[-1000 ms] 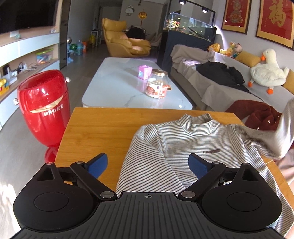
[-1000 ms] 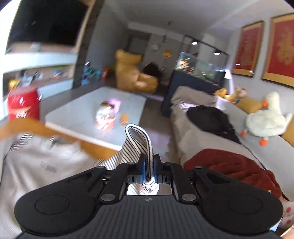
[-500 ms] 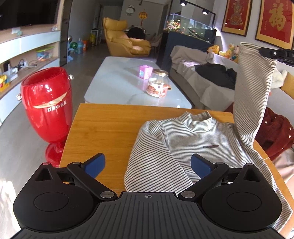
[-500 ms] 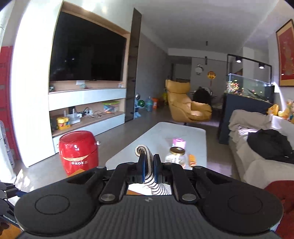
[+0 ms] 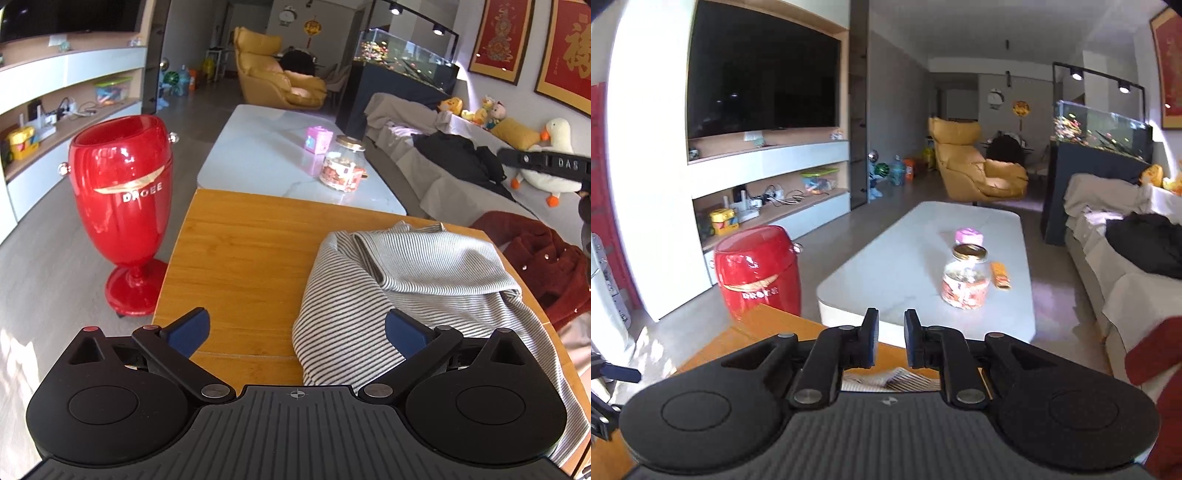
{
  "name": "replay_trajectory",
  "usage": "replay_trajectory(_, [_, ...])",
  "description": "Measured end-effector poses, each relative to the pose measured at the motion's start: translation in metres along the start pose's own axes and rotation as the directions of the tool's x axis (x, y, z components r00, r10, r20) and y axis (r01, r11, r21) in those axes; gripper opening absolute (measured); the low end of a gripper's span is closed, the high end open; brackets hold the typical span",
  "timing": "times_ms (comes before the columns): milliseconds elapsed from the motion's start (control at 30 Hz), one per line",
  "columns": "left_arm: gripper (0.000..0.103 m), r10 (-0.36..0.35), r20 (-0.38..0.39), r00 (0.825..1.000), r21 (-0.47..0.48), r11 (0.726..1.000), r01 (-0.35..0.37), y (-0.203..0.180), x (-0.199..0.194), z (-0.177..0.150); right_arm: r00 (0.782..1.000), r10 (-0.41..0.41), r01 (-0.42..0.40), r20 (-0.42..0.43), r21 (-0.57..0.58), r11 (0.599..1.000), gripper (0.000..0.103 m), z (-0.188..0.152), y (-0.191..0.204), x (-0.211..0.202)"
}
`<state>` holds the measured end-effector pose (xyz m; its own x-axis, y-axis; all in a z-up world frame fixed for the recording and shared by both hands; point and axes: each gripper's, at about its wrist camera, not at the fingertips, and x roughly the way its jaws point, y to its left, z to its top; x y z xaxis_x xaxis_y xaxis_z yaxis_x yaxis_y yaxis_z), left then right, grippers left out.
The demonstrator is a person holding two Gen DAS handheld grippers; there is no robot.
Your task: Fold clothes
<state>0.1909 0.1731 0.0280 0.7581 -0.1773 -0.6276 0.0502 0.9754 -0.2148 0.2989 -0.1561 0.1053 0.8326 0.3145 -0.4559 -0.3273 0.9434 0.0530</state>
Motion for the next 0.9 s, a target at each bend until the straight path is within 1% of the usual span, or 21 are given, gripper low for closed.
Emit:
replay_trajectory(33, [0.103,-0.005,-0.002,1.000,-0.005,1.000,0.005,0.001,0.001,-0.001,0.999,-0.023,0.025,-0.027,0.044,0.999,0.024,-0.012,-0.016,0.001])
replay_trajectory(100, [0.103,-0.016,-0.008,1.000,-0.010,1.000,0.016,0.002,0.004,-0.002,0.993,-0.060,0.072,-0.097,0.125,0.990,0.025,-0.038,-0.047,0.005])
replay_trajectory(167, [0.103,-0.024,-0.015,1.000,-0.015,1.000,0.023,0.001,0.008,-0.001,0.977,-0.073,0.111,-0.202,0.185,0.976,0.025,-0.075,-0.072,0.018])
replay_trajectory(200, [0.103,-0.026,-0.019,0.999,-0.019,0.999,0.025,0.000,0.010,-0.001,0.965,-0.081,0.132,-0.249,0.196,0.972,0.025,-0.091,-0.080,0.024])
replay_trajectory(233, [0.103,-0.028,-0.022,0.999,-0.023,0.999,0.027,-0.001,0.012,0.000,0.952,-0.092,0.151,-0.291,0.187,0.971,0.031,-0.105,-0.084,0.029])
replay_trajectory(267, [0.103,-0.030,-0.024,0.999,-0.027,0.999,0.029,-0.003,0.013,0.000,0.949,-0.091,0.150,-0.303,0.178,0.972,0.031,-0.111,-0.083,0.027])
replay_trajectory(300, [0.103,-0.031,-0.024,0.999,-0.027,0.999,0.030,-0.005,0.012,0.000,0.955,-0.076,0.129,-0.286,0.169,0.977,0.041,-0.109,-0.075,0.019])
replay_trajectory(367, [0.103,-0.033,-0.021,0.999,-0.024,0.999,0.032,-0.008,0.011,0.001,0.967,-0.046,0.086,-0.252,0.150,0.985,0.049,-0.106,-0.060,0.002])
replay_trajectory(400, [0.103,-0.028,-0.019,0.999,-0.023,0.999,0.027,-0.008,0.010,0.000,0.971,-0.031,0.065,-0.235,0.140,0.988,0.060,-0.104,-0.052,-0.006])
replay_trajectory(433, [0.103,-0.021,-0.017,1.000,-0.021,1.000,0.021,-0.009,0.009,0.000,0.976,-0.015,0.044,-0.218,0.129,0.991,0.075,-0.102,-0.045,-0.014])
replay_trajectory(467, [0.103,-0.013,-0.015,1.000,-0.026,1.000,0.013,-0.009,0.008,-0.001,0.979,0.001,0.023,-0.202,0.118,0.993,0.081,-0.100,-0.037,-0.022])
replay_trajectory(500, [0.103,-0.006,-0.014,1.000,-0.037,0.999,0.005,-0.008,0.008,-0.001,0.980,0.051,-0.025,-0.193,0.135,0.990,0.085,-0.099,-0.029,-0.031])
replay_trajectory(533, [0.103,0.000,-0.015,1.000,-0.049,0.999,-0.001,-0.007,0.007,-0.002,0.968,0.153,-0.113,-0.197,0.200,0.973,0.085,-0.100,-0.022,-0.040])
replay_trajectory(567, [0.103,0.005,-0.017,1.000,-0.062,0.998,-0.006,-0.006,0.007,-0.003,0.938,0.275,-0.207,-0.209,0.297,0.932,0.084,-0.103,-0.016,-0.046])
replay_trajectory(600, [0.103,0.008,-0.020,1.000,-0.077,0.997,-0.010,-0.005,0.007,-0.003,0.891,0.392,-0.277,-0.229,0.410,0.869,0.073,-0.112,-0.008,-0.046])
replay_trajectory(633, [0.103,0.010,-0.023,1.000,-0.087,0.996,-0.012,-0.004,0.008,-0.003,0.828,0.502,-0.321,-0.248,0.524,0.789,0.050,-0.123,0.000,-0.042])
replay_trajectory(667, [0.103,0.011,-0.026,1.000,-0.096,0.995,-0.014,-0.003,0.008,-0.002,0.772,0.580,-0.332,-0.260,0.612,0.717,0.041,-0.134,0.008,-0.038])
replay_trajectory(733, [0.103,0.015,-0.030,0.999,-0.101,0.995,-0.018,-0.005,0.007,-0.002,0.696,0.661,-0.300,-0.282,0.722,0.624,0.037,-0.155,0.022,-0.028])
replay_trajectory(800, [0.103,0.014,-0.026,1.000,-0.094,0.995,-0.017,-0.008,0.003,-0.002,0.670,0.684,-0.279,-0.289,0.756,0.592,0.037,-0.169,0.030,-0.021])
replay_trajectory(833, [0.103,0.013,-0.022,1.000,-0.086,0.996,-0.015,-0.009,0.001,-0.002,0.664,0.689,-0.273,-0.291,0.763,0.586,0.037,-0.172,0.035,-0.018])
replay_trajectory(900, [0.103,0.014,-0.014,1.000,-0.077,0.997,-0.016,-0.013,-0.001,-0.002,0.661,0.687,-0.279,-0.301,0.752,0.598,0.037,-0.172,0.047,-0.011])
